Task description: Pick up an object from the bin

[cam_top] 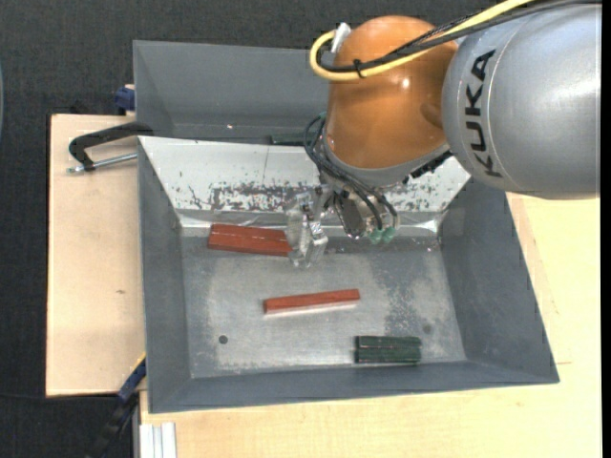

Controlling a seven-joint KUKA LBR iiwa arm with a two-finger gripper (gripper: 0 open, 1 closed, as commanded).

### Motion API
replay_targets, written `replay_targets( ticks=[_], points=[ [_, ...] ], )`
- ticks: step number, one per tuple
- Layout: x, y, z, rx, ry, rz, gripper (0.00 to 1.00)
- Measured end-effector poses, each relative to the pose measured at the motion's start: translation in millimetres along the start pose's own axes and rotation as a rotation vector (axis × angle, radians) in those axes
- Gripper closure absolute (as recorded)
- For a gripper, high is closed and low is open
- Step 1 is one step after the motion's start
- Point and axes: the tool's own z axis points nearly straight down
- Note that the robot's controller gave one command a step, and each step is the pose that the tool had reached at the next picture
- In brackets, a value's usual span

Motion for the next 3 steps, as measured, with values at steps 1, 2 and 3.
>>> replay_targets(
  ticks=[1,2,3],
  points=[
    [10.9,14,67,-0.001,0.010,0.177,0.00],
    [10.1,14,66,-0.001,0.007,0.177,0.00],
    [2.5,-16,100,-0.003,0.000,0.123,0.00]
  ],
)
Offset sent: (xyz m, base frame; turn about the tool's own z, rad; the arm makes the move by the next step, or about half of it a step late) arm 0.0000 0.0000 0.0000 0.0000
